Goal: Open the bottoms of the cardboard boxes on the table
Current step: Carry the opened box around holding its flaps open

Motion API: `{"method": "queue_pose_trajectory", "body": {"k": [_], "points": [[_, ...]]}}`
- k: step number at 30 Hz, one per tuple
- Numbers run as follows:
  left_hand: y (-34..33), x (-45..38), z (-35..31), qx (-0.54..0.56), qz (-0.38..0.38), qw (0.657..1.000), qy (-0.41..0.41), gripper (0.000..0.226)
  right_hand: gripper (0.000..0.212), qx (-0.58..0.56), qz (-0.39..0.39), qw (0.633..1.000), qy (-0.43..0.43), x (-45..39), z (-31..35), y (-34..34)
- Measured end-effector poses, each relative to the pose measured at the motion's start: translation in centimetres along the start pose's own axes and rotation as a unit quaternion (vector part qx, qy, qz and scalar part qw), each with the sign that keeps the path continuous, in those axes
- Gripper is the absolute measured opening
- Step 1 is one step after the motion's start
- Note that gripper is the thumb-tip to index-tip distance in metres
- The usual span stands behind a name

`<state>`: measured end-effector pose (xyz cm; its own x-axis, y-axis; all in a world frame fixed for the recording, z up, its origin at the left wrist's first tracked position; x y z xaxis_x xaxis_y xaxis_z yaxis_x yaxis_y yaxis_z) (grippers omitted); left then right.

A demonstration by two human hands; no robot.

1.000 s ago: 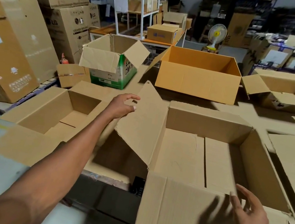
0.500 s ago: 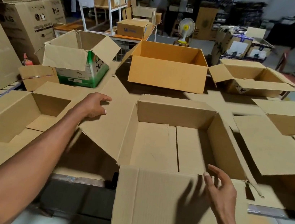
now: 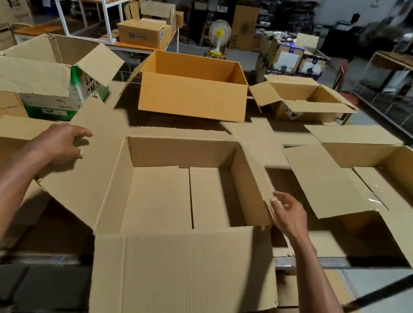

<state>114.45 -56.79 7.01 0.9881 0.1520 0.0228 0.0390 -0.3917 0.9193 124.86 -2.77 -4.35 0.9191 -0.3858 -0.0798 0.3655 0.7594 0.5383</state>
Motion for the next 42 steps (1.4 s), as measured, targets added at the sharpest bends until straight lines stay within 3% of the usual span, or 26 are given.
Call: {"method": "queue_pose_trajectory", "body": {"k": [7,13,17,21,25,30,34,37,42], "points": [[-0.6,-1.1,-1.6,-0.042,0.024,0.999,-0.008,0.070,0.045,-0.002,0.144,0.974,-0.173,-4.1,-6.9,0.0],[-0.6,-1.1,-2.3,-0.066,0.012,0.998,-0.006,0.071,0.063,-0.007,0.183,0.959,-0.214,-4.9,-10.4,-1.1],[-0.6,-0.5,-2.6,-0.066,0.007,0.998,0.000,0.069,0.049,-0.003,0.170,0.970,-0.175,-6.0,-8.9,-0.4],[-0.4,-0.2,-2.7,-0.042,0.012,0.999,0.008,0.072,0.071,-0.015,0.101,0.986,-0.129,-9.0,-10.0,3.0],[-0.3,0.3,-2.9,-0.022,0.005,1.000,0.008,0.075,0.065,0.077,0.125,0.989,-0.004,-10.8,-5.5,6.9],[-0.1,0.4,-2.9,-0.005,0.000,1.000,0.008,0.071,0.070,0.084,0.180,0.976,0.087,-12.8,2.0,9.5],[-0.2,1.1,-3.1,0.054,0.002,0.998,0.030,0.065,0.065,0.049,0.244,0.956,0.157,-13.5,7.8,7.9],[-0.3,1.7,-3.5,0.087,0.004,0.995,0.038,0.061,0.059,0.159,0.302,0.920,0.192,-15.1,10.4,4.7],[-0.2,2.2,-3.6,0.102,0.006,0.993,0.054,0.060,0.046,0.279,0.289,0.888,0.223,-16.9,12.8,0.3]]}}
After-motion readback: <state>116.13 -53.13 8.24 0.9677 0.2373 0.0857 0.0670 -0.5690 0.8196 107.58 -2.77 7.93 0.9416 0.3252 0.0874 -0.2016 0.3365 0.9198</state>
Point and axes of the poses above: each hand's wrist, its own x-axis away from the middle knuckle, its own y-axis out of the back of the hand, z = x × y, the point moved 4 cm from there along -x, towards the middle knuckle, and after that the axes turned 6 degrees about y, right-handed, at the moved point
